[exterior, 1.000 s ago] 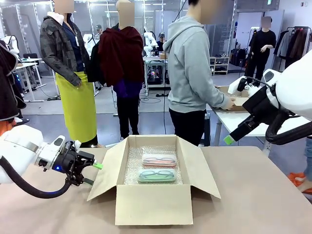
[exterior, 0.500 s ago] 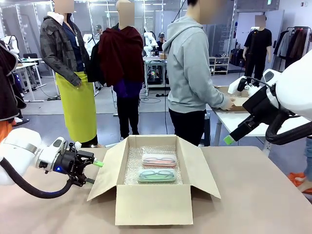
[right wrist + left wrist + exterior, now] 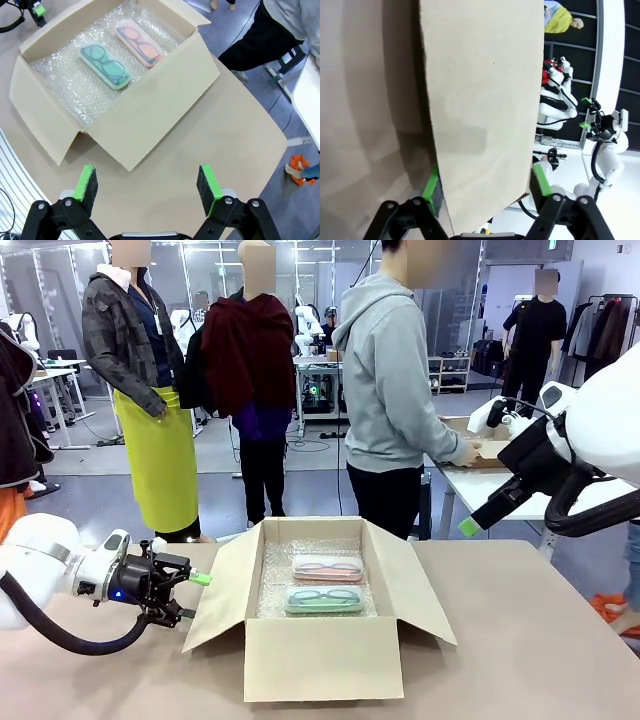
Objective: Pack the glasses set securely to prepare it for shipping.
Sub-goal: Position the Package Box on the left side of the table.
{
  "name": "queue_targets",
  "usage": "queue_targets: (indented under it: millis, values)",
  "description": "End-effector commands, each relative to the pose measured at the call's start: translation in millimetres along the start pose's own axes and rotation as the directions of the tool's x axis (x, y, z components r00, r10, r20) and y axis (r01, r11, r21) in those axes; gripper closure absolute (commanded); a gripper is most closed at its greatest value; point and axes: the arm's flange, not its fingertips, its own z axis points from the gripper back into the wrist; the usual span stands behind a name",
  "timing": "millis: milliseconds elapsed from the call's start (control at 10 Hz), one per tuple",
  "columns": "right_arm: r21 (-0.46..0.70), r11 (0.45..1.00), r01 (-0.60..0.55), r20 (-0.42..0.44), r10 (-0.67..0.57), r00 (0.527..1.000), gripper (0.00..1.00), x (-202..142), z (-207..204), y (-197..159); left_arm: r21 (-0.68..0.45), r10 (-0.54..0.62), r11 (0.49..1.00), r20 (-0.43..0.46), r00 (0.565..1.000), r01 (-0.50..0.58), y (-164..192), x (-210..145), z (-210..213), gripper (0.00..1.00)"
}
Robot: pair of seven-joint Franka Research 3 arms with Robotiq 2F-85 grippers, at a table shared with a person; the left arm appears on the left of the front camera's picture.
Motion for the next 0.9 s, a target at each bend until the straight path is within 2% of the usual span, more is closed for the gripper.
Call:
queue_targets:
  millis: [0, 100, 300, 400, 500, 800]
  values:
    - [-0.014, 1.000, 0.021, 0.002, -0.021, 1.000, 0.00, -0.3, -2.0, 3.9, -0.095, -0.022, 0.995, 0.019, 1.000, 0.023, 4.2, 7.0, 11.1, 0.85]
    - [-0.014, 1.000, 0.021, 0.002, -0.021, 1.000, 0.00, -0.3, -2.0, 3.9, -0.106, -0.028, 0.994, 0.029, 0.999, 0.031, 2.6, 8.1, 18.0, 1.00]
    - [-0.014, 1.000, 0.021, 0.002, -0.021, 1.000, 0.00, -0.3, -2.0, 3.9, -0.118, -0.046, 0.992, 0.028, 0.999, 0.049, -4.6, 8.0, 18.2, 1.00]
    - [-0.014, 1.000, 0.021, 0.002, -0.021, 1.000, 0.00, -0.3, -2.0, 3.9, -0.122, -0.054, 0.991, 0.029, 0.998, 0.057, -7.5, 8.6, 18.1, 0.93]
    - [-0.014, 1.000, 0.021, 0.002, -0.021, 1.000, 0.00, -0.3, -2.0, 3.9, -0.122, -0.057, 0.991, 0.028, 0.998, 0.060, -8.7, 9.3, 18.3, 1.00]
    - [-0.014, 1.000, 0.021, 0.002, -0.021, 1.000, 0.00, -0.3, -2.0, 3.9, -0.137, -0.068, 0.988, 0.034, 0.997, 0.072, -11.4, 9.0, 20.1, 1.00]
